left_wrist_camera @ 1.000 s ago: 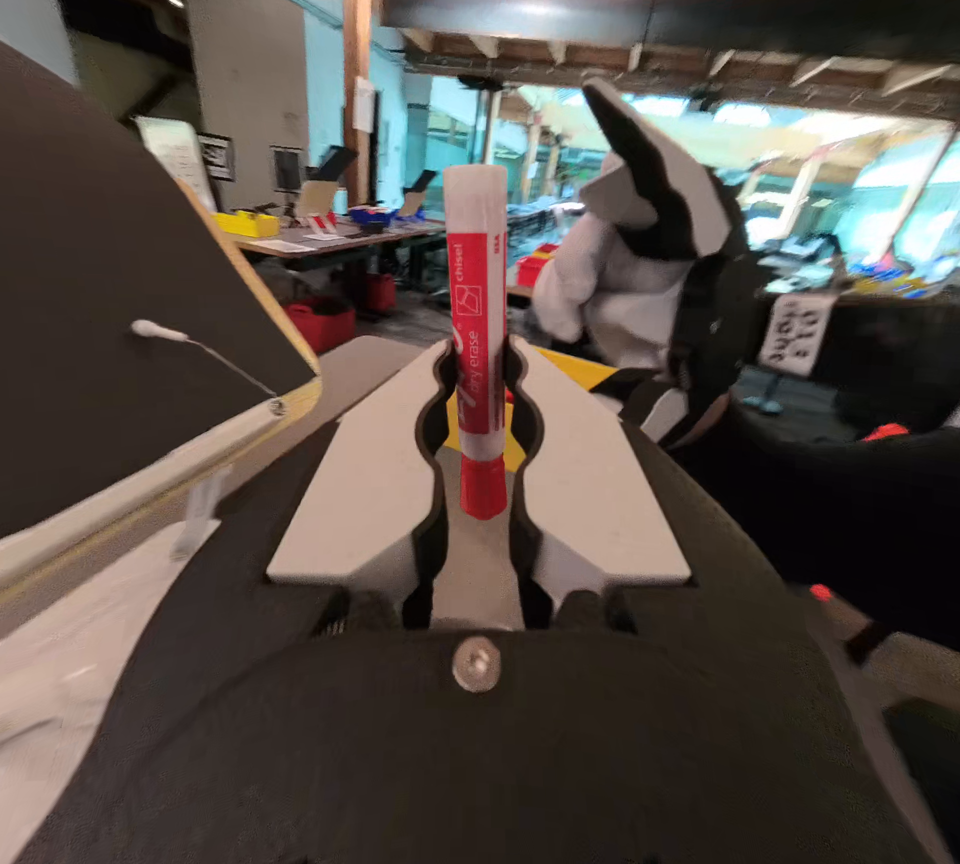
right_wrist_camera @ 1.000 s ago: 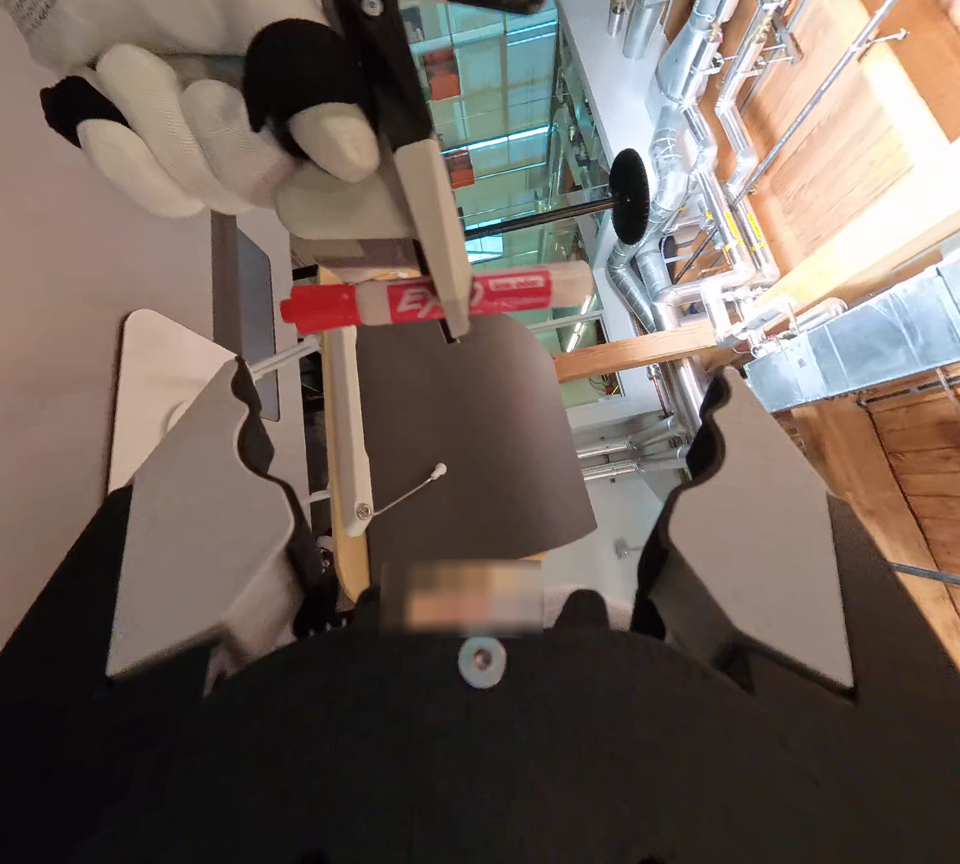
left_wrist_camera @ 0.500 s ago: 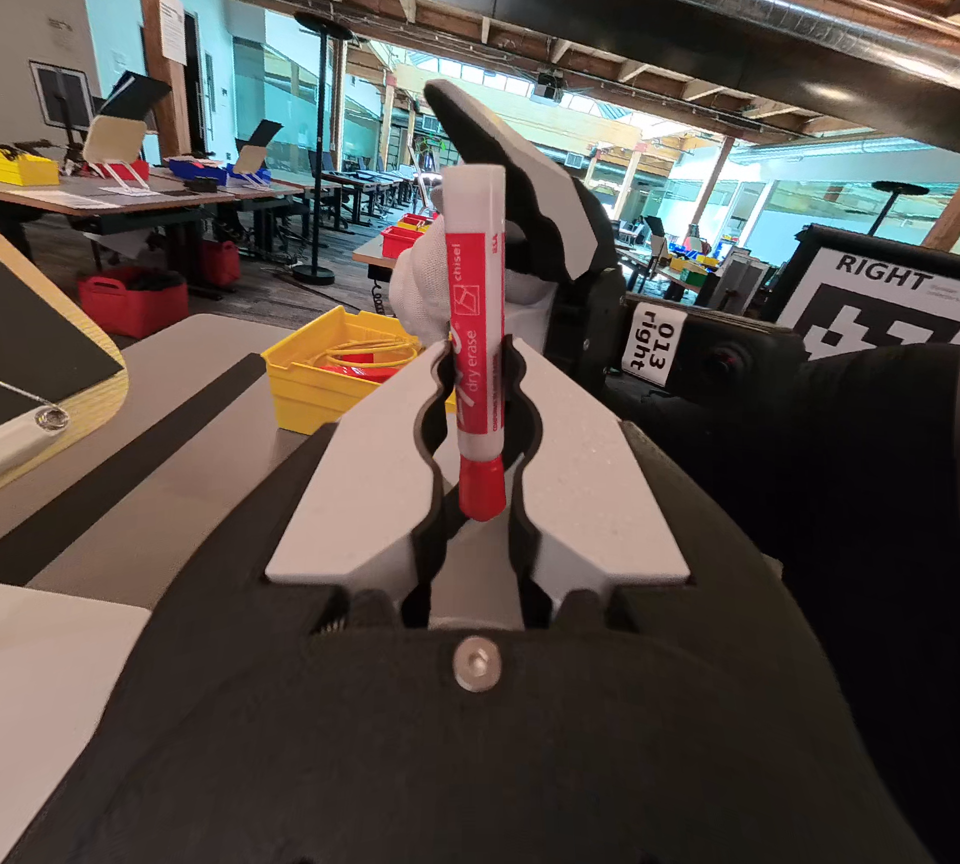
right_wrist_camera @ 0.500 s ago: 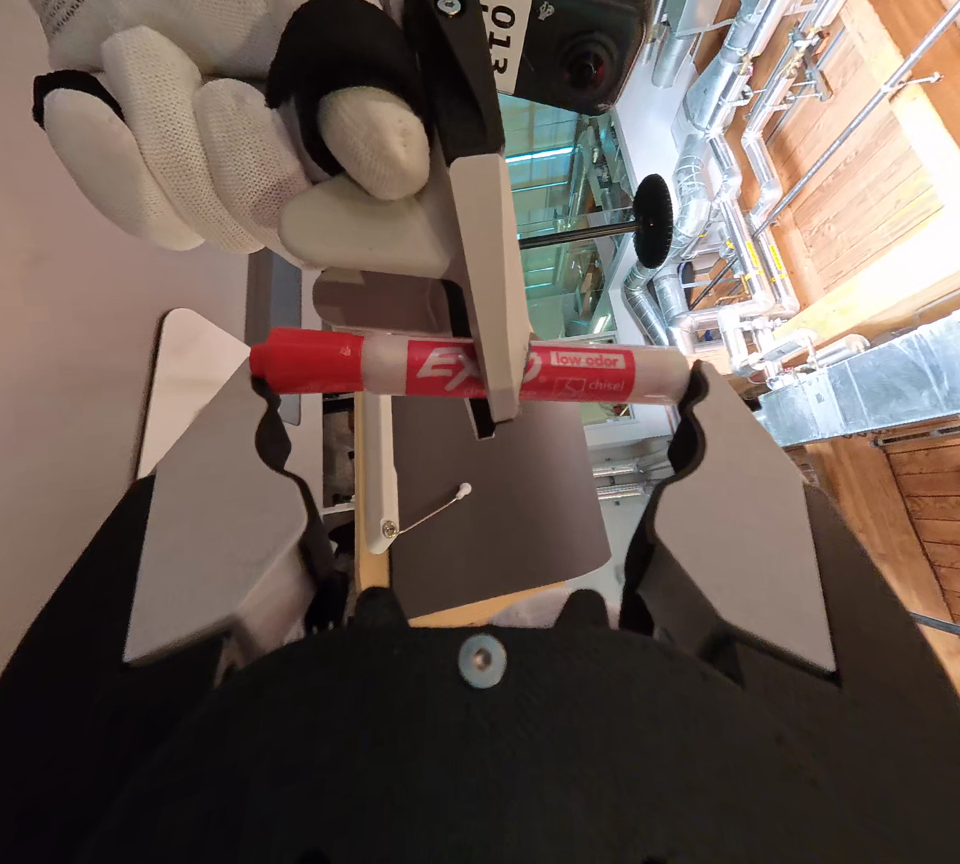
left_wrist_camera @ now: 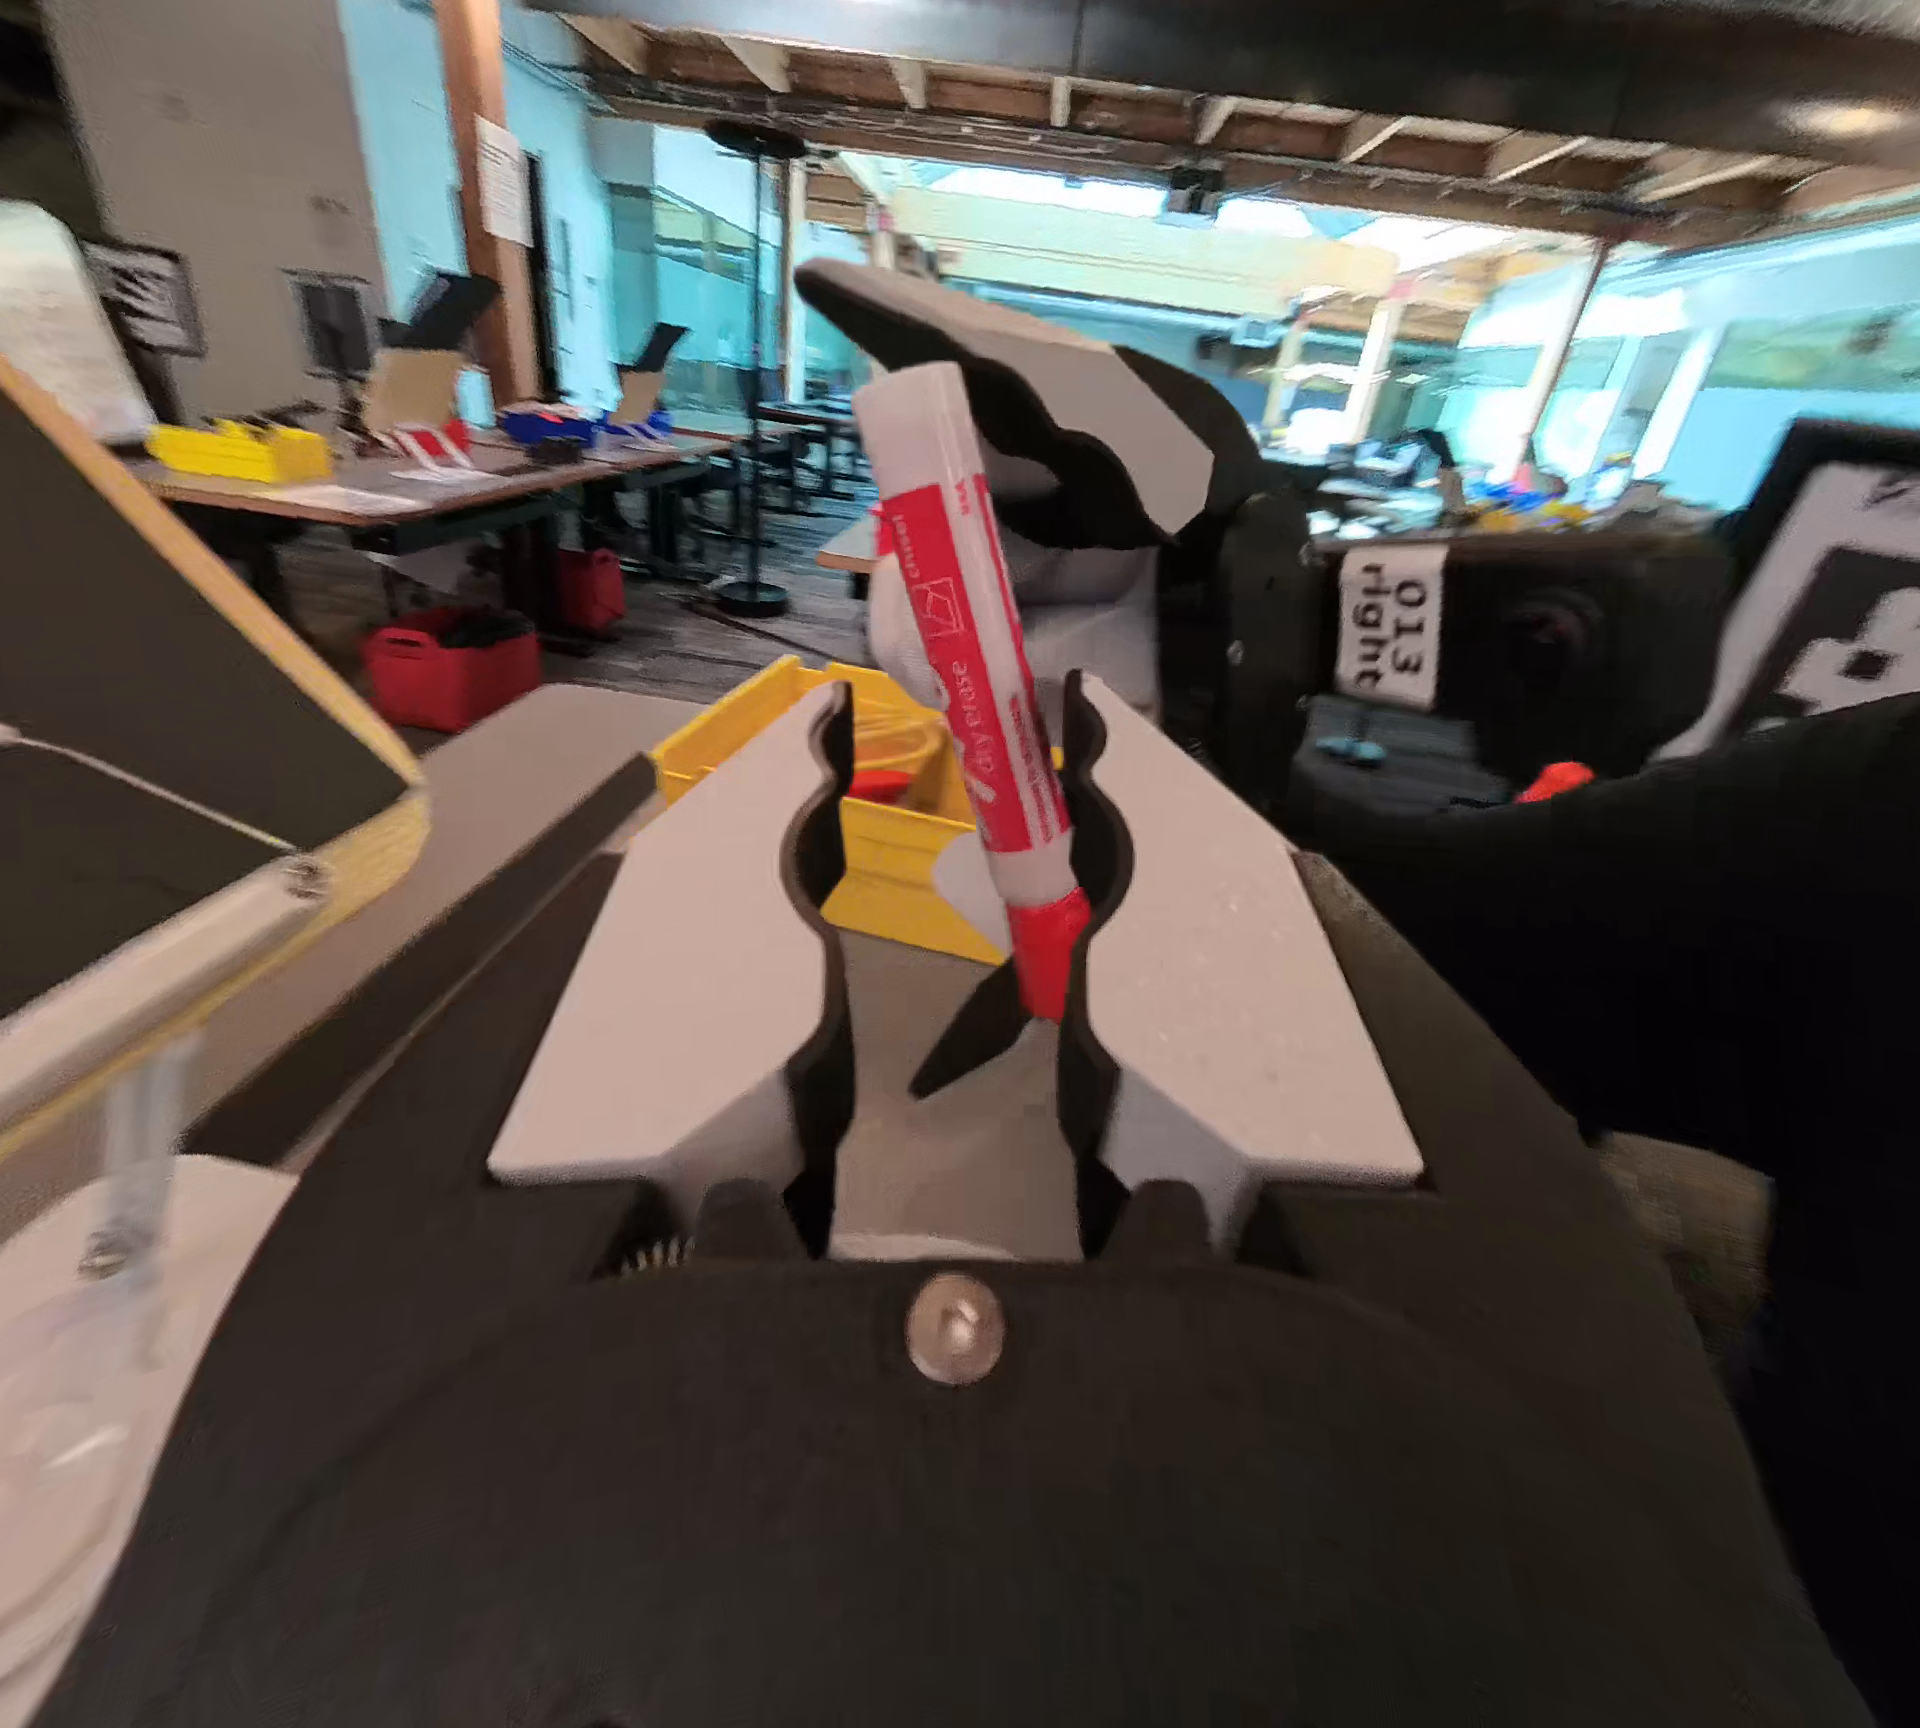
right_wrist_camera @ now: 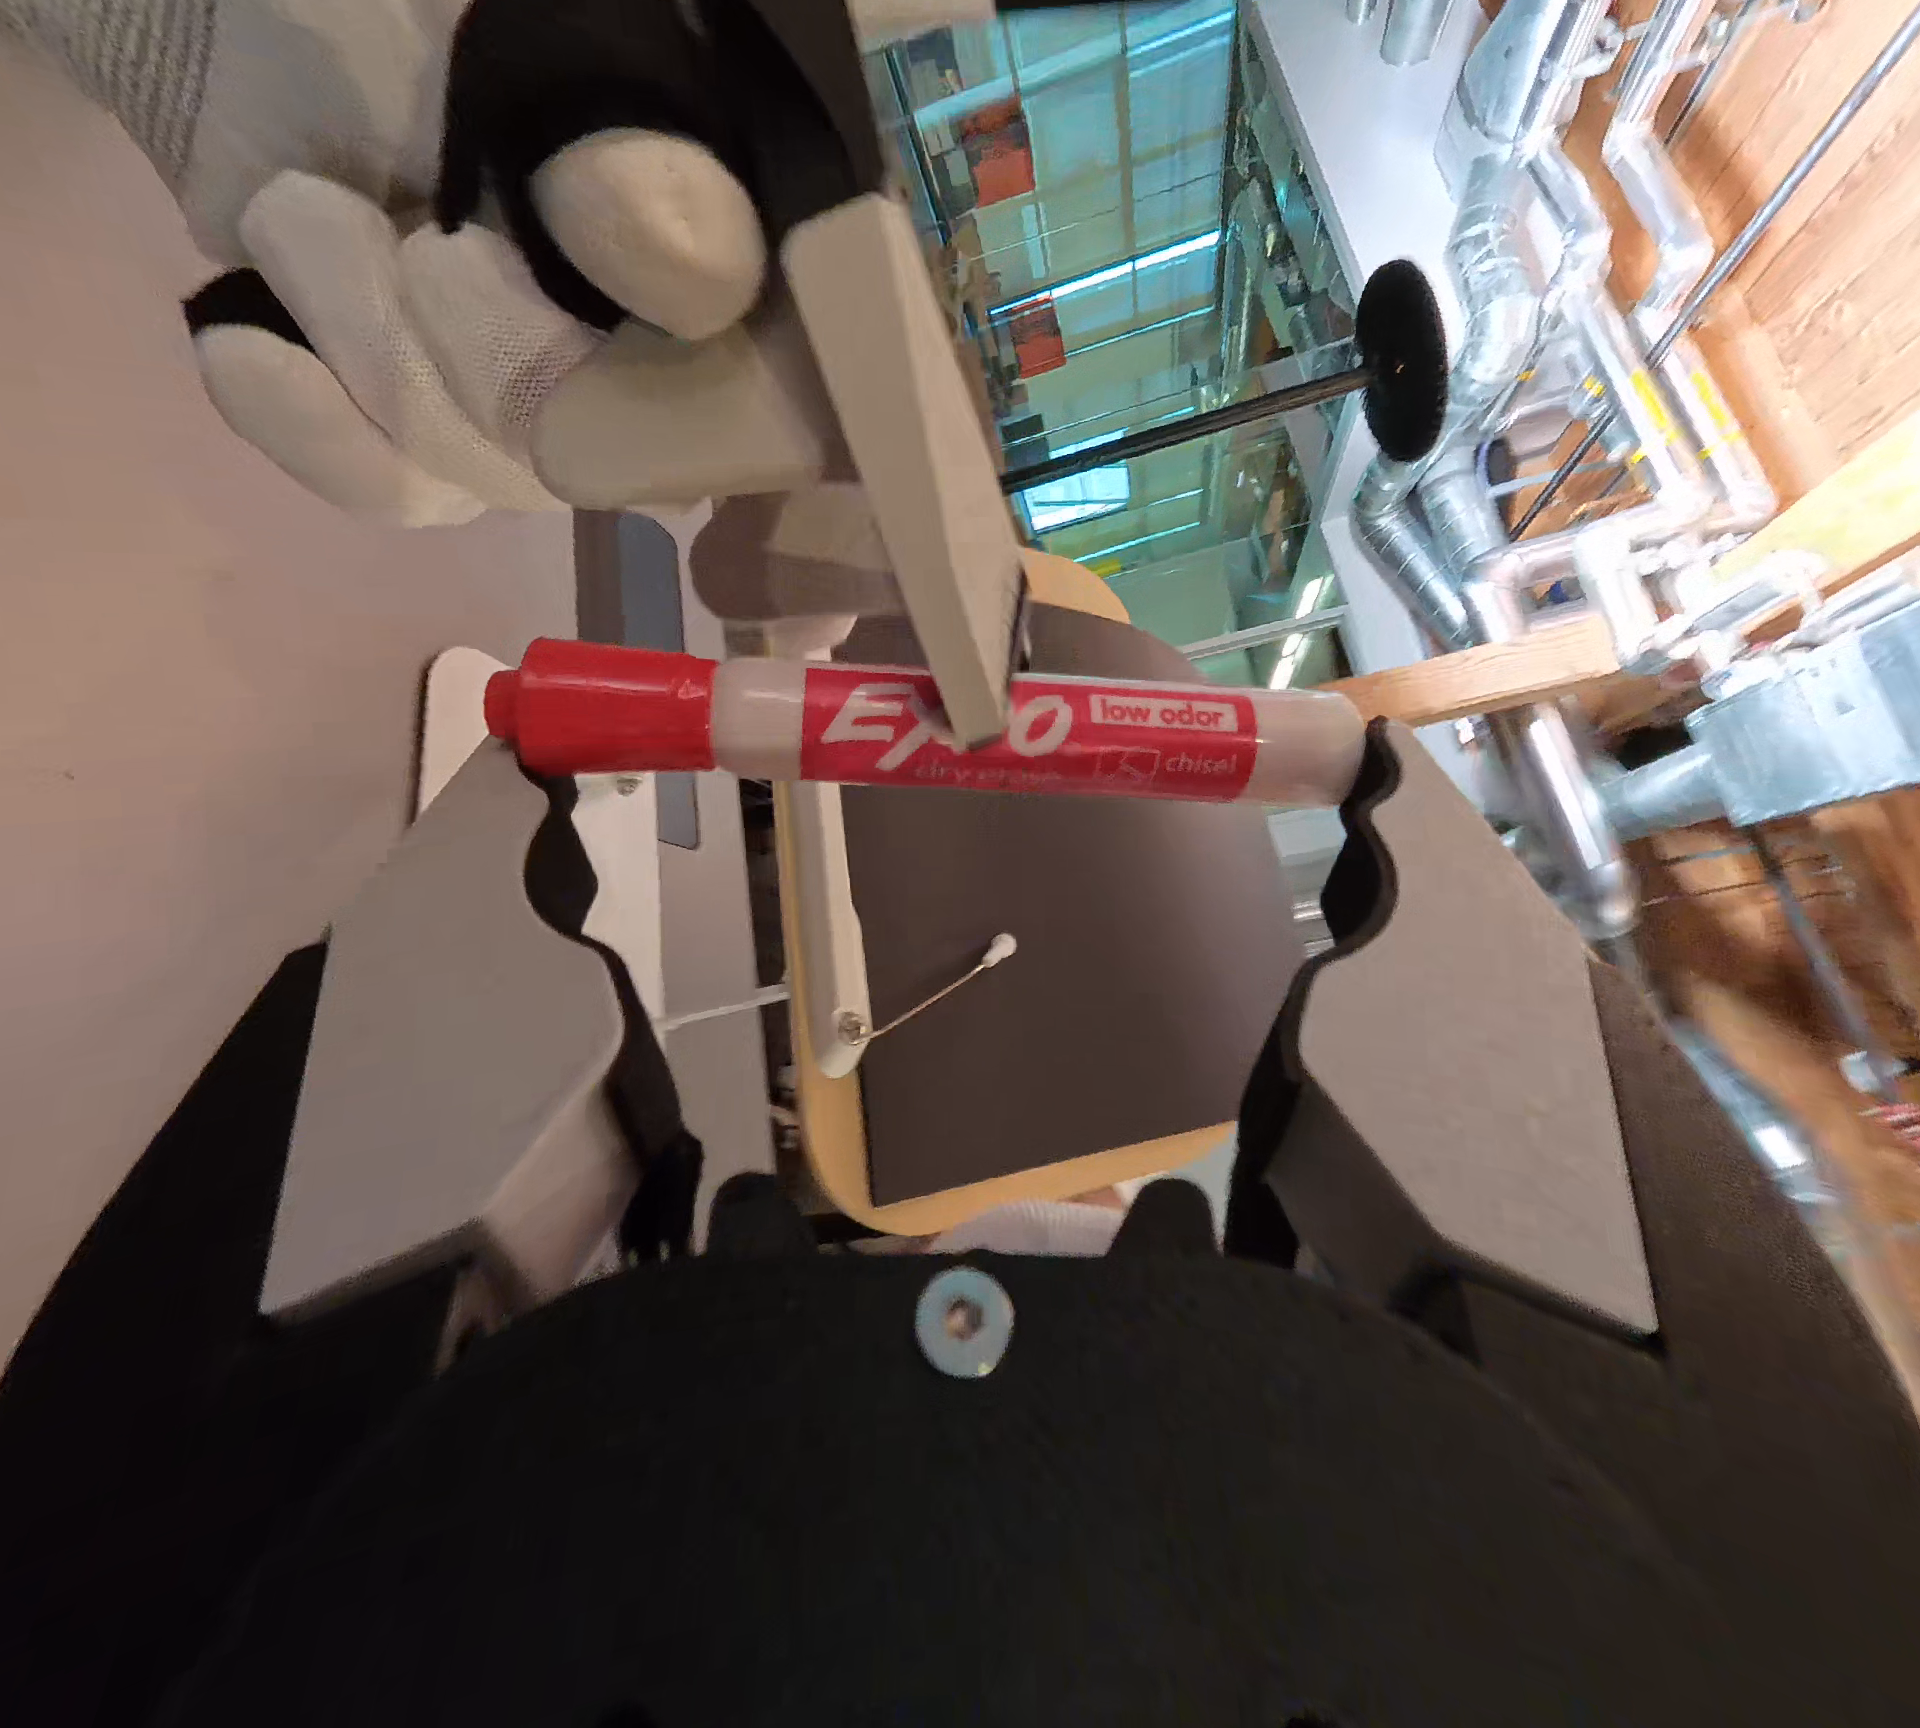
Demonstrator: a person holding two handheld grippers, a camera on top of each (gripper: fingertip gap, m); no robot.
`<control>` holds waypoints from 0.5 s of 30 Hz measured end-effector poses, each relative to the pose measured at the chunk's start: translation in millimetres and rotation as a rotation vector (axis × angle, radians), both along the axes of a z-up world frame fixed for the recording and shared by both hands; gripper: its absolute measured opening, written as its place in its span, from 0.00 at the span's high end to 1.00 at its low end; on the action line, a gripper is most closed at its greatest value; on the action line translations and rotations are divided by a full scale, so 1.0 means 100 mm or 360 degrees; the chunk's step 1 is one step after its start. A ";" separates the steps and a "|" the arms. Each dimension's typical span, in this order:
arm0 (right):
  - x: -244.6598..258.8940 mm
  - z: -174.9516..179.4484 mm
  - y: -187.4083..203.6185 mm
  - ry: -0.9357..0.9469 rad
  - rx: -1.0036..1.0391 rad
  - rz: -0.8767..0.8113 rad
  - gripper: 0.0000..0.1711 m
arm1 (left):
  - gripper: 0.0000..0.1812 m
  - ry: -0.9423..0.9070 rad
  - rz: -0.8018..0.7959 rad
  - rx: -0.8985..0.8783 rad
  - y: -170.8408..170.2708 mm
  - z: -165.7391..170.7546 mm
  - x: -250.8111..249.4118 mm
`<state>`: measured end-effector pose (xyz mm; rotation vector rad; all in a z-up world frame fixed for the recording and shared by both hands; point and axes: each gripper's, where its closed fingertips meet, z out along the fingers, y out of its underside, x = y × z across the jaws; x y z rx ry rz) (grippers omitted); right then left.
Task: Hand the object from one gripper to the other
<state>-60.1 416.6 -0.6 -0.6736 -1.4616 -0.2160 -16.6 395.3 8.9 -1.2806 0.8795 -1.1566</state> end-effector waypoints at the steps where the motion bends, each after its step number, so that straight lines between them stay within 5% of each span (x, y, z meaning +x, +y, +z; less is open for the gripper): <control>1: 0.02 0.03 0.02 0.0039 -0.0083 0.0005 0.17 | 0.77 0.0024 0.0086 0.0091 0.03 0.04 -0.04; 7: 0.18 0.19 0.13 0.0332 -0.0742 0.0103 0.17 | 0.72 0.0278 0.0688 0.0836 0.06 0.32 -0.30; 10: 0.23 0.23 0.16 0.0456 -0.1079 0.0202 0.17 | 0.69 0.0688 0.1081 0.1360 0.11 0.33 -0.37; 15: 0.24 0.29 0.01 0.0587 -0.1680 0.0578 0.17 | 0.64 0.0849 0.1217 0.1763 0.01 0.31 -0.25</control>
